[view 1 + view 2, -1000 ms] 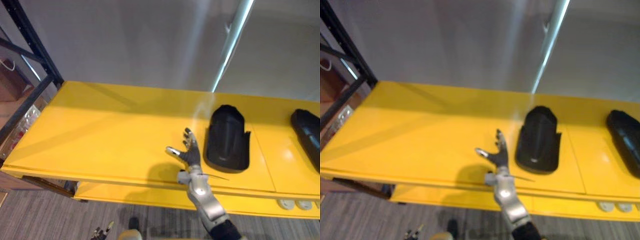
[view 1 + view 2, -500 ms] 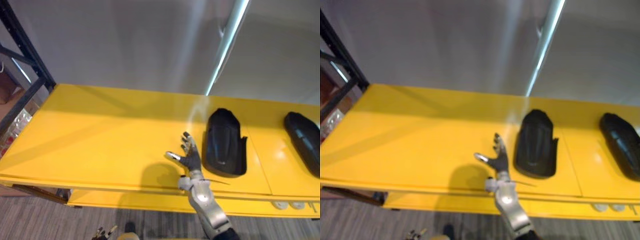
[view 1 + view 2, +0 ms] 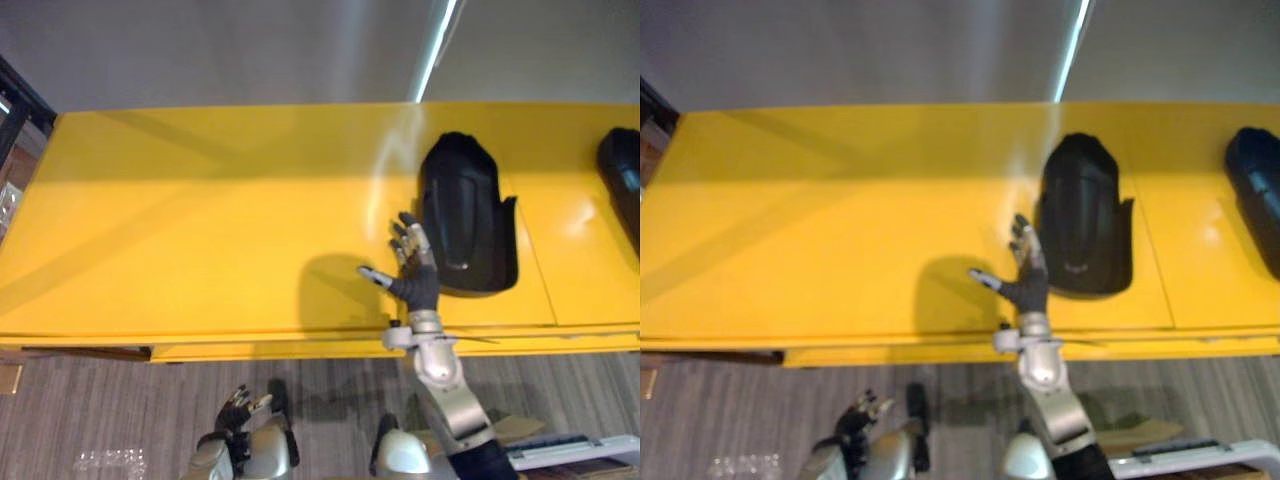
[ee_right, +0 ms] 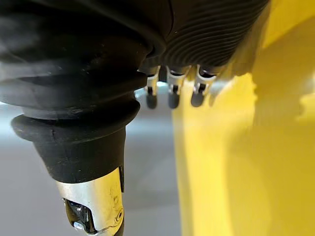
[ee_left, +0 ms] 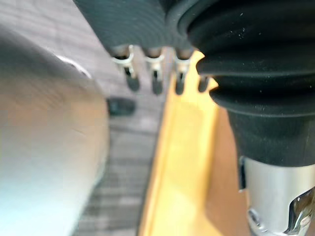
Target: Walk over and take plastic housings, then place them on the shelf
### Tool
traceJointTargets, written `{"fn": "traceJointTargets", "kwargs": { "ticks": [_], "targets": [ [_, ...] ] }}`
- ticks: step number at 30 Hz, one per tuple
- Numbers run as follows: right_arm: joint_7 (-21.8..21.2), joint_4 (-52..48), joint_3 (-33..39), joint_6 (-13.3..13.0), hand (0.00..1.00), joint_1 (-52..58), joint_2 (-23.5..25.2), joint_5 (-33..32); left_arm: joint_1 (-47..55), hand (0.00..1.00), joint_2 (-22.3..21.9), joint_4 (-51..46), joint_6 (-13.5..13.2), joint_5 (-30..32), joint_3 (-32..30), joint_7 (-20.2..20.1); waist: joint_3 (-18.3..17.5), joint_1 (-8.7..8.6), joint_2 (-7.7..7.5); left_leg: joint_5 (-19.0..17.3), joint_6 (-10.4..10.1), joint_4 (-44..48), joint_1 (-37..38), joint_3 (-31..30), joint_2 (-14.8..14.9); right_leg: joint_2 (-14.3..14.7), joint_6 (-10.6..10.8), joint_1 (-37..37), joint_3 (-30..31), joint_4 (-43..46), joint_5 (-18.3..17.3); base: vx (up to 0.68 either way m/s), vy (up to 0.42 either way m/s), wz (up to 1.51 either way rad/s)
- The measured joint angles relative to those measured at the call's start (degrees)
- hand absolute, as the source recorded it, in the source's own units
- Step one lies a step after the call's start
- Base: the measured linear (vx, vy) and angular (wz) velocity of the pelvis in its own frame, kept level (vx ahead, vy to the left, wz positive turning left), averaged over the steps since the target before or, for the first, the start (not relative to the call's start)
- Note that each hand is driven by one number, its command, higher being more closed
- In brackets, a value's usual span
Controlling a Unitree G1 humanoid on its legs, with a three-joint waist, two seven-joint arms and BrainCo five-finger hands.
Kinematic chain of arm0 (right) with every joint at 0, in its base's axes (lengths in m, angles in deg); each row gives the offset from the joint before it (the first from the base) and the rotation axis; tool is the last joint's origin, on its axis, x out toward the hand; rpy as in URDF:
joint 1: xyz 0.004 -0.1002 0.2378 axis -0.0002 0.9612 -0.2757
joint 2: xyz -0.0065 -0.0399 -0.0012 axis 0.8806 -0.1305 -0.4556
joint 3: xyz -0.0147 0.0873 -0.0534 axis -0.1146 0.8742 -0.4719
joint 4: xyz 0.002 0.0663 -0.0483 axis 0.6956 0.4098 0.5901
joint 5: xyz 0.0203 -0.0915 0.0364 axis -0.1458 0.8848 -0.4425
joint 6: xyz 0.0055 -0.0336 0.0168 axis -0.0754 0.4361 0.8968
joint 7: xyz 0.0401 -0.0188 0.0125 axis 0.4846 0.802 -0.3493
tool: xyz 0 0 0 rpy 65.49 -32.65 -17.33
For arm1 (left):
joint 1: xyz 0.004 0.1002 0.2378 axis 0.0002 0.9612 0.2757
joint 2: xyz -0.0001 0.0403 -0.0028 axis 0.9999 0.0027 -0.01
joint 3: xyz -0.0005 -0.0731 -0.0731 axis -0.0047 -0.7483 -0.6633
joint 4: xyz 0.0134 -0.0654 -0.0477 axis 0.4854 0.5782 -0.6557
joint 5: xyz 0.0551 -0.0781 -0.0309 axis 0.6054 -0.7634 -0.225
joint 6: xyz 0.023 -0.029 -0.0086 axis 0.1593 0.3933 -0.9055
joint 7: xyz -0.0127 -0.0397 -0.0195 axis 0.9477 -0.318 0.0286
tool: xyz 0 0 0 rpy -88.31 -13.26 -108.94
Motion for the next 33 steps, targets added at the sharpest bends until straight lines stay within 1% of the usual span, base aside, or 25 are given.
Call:
{"fn": "traceJointTargets", "kwargs": {
  "ticks": [3,7,14,17,19,20,21,23,24,25,26,27,28,29,31,32,33],
  "targets": [
    [0.95,-1.86,1.07,-0.01,0.0,0.04,-0.26,0.02,-0.19,0.0,-0.03,0.31,-0.06,-0.27,0.26,-0.2,0.71,-0.11,0.47,0.03,-0.04,0.01,-0.36,0.05,0.03,-0.05,0.02,-0.59,0.0,0.42,-0.11,0.0,0.0,0.0],
    [2.26,-3.2,2.46,-0.05,0.0,-0.05,-0.27,0.65,-1.06,0.0,0.05,0.9,-0.13,-0.29,0.34,-0.84,1.88,-0.23,0.56,0.04,-0.05,0.02,-0.83,0.17,-0.06,-0.22,0.11,-1.29,0.01,0.8,-0.27,0.0,0.0,0.0],
    [1.64,-3.92,2.72,-0.12,0.0,-0.37,-0.28,1.08,-1.19,0.0,0.13,1.14,-0.4,-0.25,0.71,-1.19,2.37,-0.86,0.73,-0.17,-0.17,0.03,-0.53,0.18,-0.23,-0.56,0.31,-1.42,-0.02,1.85,-1.42,0.0,0.0,0.0],
    [-0.11,-3.97,2.88,-0.7,0.0,-0.46,-0.49,0.92,-1.38,0.0,0.01,1.13,-0.67,-0.24,0.81,-1.21,3.39,-1.34,1.26,-0.21,-0.21,0.04,-0.24,0.07,-0.27,-0.68,0.4,-1.34,-0.06,2.5,-1.88,0.0,0.0,0.0],
    [-2.29,-4.02,2.89,-1.17,0.0,-0.44,-0.52,-0.39,-1.58,0.0,-0.09,1.1,-0.74,-0.2,0.85,-1.2,3.96,-1.4,1.5,-0.26,-0.26,0.04,0.02,0.04,-0.31,-0.79,0.49,-1.27,-0.05,2.91,-2.21,0.0,0.0,0.0],
    [-3.75,-4.04,2.91,-1.3,0.0,-0.44,-0.52,-1.03,-1.59,0.0,-0.1,1.1,-0.73,-0.18,0.85,-1.19,3.99,-1.42,1.51,-0.28,-0.28,0.04,0.04,0.03,-0.32,-0.82,0.54,-1.28,-0.06,3.04,-2.33,0.0,0.0,0.0],
    [-6.63,-4.04,3.01,-1.67,0.0,-0.42,-0.57,-3.16,-1.6,0.0,-0.1,1.1,-0.64,-0.15,0.84,-1.19,4.0,-1.42,1.5,-0.33,-0.36,0.04,0.13,-0.06,-0.33,-0.89,0.52,-1.28,-0.12,3.39,-2.62,0.01,-0.015,0.04],
    [-10.36,-4.15,2.87,-3.44,0.0,-0.54,-0.67,-5.77,-1.66,0.0,-0.11,1.1,-0.48,0.08,0.84,-1.2,3.99,-1.39,1.5,-0.36,-0.4,0.04,0.17,-0.25,-0.35,-0.95,0.46,-1.2,-0.34,3.68,-2.88,0.01,-0.023,0.05],
    [-10.91,-4.22,2.85,-5.59,0.0,-0.78,-0.76,-5.62,-1.74,0.0,-0.11,1.11,-0.29,0.19,0.81,-1.2,4.0,-1.39,1.5,-0.37,-0.4,0.05,0.17,-0.29,-0.36,-0.95,0.46,-1.12,-0.42,3.66,-2.88,0.02,-0.019,0.03],
    [-10.98,-4.39,2.81,-6.71,0.0,-1.01,-0.76,-5.56,-1.82,0.0,-0.11,1.13,-0.17,0.26,0.81,-1.2,4.0,-1.38,1.5,-0.4,-0.4,0.06,0.18,-0.32,-0.36,-0.95,0.46,-1.07,-0.44,3.64,-2.88,0.02,-0.013,0.05],
    [-10.92,-5.47,3.03,-8.62,0.0,-1.5,-0.75,-5.48,-1.98,0.0,-0.06,1.13,-0.01,0.32,0.78,-1.21,4.1,-1.37,1.44,-0.86,-0.4,0.89,-0.02,-0.46,-0.37,-1.0,0.46,-0.77,-0.56,3.57,-2.88,0.02,-0.006,0.05],
    [-10.89,-7.01,3.74,-10.48,0.0,-2.29,-0.81,-5.4,-2.43,0.0,0.01,1.12,-0.07,0.36,0.64,-1.22,4.8,-1.25,1.28,-2.44,-0.38,3.7,-0.32,-0.65,-0.26,-1.13,0.46,0.48,-0.7,3.39,-2.88,0.01,-0.001,0.05],
    [-10.81,-7.84,4.24,-11.36,0.0,-2.64,-1.03,-5.18,-2.53,0.0,0.0,1.13,-0.03,0.52,0.64,-1.22,4.81,-1.2,1.28,-3.14,-0.33,5.04,-0.52,-0.76,-0.18,-1.16,0.46,0.93,-0.77,3.24,-2.88,0.0,0.003,0.03],
    [-10.69,-10.12,5.47,-12.82,0.0,-3.33,-1.1,-5.08,-2.55,0.0,0.0,1.1,-0.06,0.68,0.61,-1.24,4.8,-1.24,1.29,-4.2,-0.41,6.82,-0.99,-0.81,-0.04,-1.17,0.46,1.48,-0.84,3.0,-2.88,0.0,0.0,0.0],
    [-12.24,-13.56,8.32,-13.8,0.0,-3.73,-1.77,-5.81,-2.66,0.0,0.02,1.11,0.01,1.96,0.5,-1.21,4.8,-1.4,1.29,-4.49,-0.37,7.46,-1.46,-0.79,0.03,-1.12,0.47,1.67,-0.89,2.51,-2.87,-0.01,0.003,0.02],
    [-12.3,-15.44,10.76,-13.67,1.0,-3.01,-2.62,-5.82,-2.99,0.0,0.04,1.17,0.23,2.91,0.46,-1.19,4.82,-1.47,1.25,-4.49,-0.37,7.57,-1.98,-0.85,0.11,-1.03,0.58,1.38,-1.01,2.35,-2.77,-0.02,0.007,0.04],
    [-12.34,-15.99,12.05,-13.4,1.0,-2.15,-3.11,-5.88,-3.08,0.0,0.07,1.16,0.26,3.05,0.38,-1.2,4.91,-1.49,1.09,-4.49,-0.37,7.56,-2.06,-0.81,0.16,-0.98,0.66,1.31,-1.0,2.23,-2.69,0.0,0.0,0.0]
  ]
}}
